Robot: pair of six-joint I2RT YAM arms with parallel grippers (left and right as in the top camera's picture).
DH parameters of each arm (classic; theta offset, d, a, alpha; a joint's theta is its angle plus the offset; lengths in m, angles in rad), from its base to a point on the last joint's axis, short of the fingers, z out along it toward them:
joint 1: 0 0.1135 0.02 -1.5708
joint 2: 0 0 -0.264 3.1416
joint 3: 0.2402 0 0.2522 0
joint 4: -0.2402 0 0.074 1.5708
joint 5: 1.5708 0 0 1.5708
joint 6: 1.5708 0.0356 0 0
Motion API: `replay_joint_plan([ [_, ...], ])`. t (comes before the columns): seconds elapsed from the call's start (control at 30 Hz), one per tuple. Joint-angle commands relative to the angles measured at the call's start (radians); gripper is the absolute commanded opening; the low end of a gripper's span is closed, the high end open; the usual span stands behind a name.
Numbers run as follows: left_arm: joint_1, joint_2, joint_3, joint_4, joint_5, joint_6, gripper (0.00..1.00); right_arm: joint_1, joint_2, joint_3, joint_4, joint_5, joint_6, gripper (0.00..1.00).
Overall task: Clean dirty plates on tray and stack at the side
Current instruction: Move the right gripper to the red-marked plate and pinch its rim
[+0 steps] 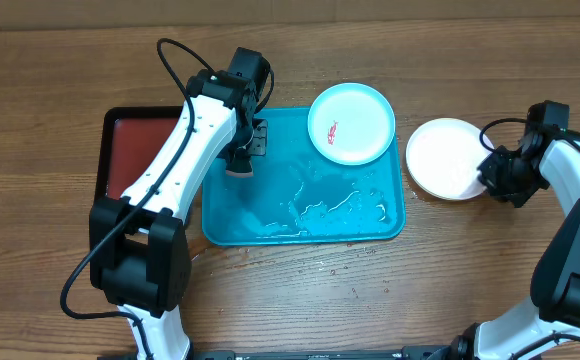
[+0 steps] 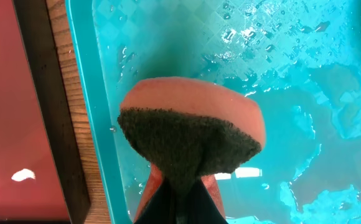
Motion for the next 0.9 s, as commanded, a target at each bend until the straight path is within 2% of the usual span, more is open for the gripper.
replay_joint_plan([
  [0.0,0.006,-0.002,-0.005,0.001,0.005,-0.013,0.04,0.003,-0.011,0.077,-0.043,-0.01,-0.003,0.32],
  [0.17,0.006,-0.002,-0.005,0.001,0.005,-0.013,0.04,0.022,-0.026,0.221,-0.166,-0.044,-0.012,0.32],
  [0.37,0.006,-0.002,-0.005,0.001,0.005,-0.014,0.04,0.144,-0.053,0.272,-0.109,-0.273,-0.116,0.38],
  [0.43,0.006,-0.002,-0.005,0.001,0.005,-0.014,0.04,0.209,-0.042,0.268,-0.07,-0.264,-0.115,0.44],
  [0.53,0.006,-0.002,-0.005,0.001,0.005,-0.014,0.04,0.285,-0.024,0.248,-0.012,-0.23,-0.098,0.47],
  [0.67,0.006,-0.002,-0.005,0.001,0.005,-0.014,0.04,0.389,0.01,0.208,0.045,-0.1,-0.011,0.47],
  [0.87,0.006,-0.002,-0.005,0.001,0.005,-0.014,0.04,0.481,0.08,0.174,0.126,-0.015,0.066,0.43],
])
